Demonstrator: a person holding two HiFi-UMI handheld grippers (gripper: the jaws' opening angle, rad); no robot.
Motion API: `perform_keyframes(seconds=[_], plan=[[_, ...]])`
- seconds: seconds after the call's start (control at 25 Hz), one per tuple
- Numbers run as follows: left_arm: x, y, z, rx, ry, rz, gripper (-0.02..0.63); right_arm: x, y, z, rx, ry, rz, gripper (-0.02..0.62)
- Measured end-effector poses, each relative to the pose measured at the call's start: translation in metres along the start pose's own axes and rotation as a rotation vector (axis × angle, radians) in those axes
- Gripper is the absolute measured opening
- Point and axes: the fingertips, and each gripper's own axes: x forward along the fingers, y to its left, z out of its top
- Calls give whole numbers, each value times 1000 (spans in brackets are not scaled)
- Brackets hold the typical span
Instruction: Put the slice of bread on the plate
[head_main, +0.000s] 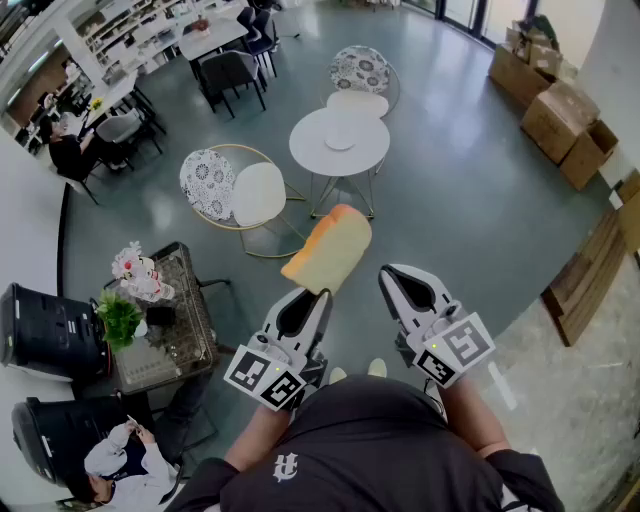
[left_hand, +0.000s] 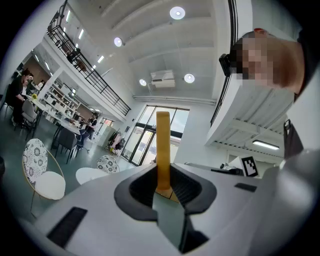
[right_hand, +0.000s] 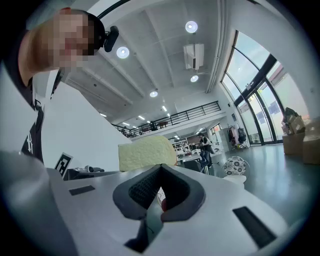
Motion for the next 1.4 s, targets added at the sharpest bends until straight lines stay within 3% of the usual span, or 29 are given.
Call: perform_keyframes(seconds=[0.28,0.52,0.68,1.4], plan=[[3,-3,-2,-2,1,2,80,-2,-4,-1,4,5,4,2],[5,-7,-6,4,12,23,80,-6,3,2,38,-12,61,2],[13,-18,-16,1,26,12,80,-23,-2,0,45,-21,45,2],[42,-31,-30,82,24,54,80,-39,-42,-11,69,-71,65,3]])
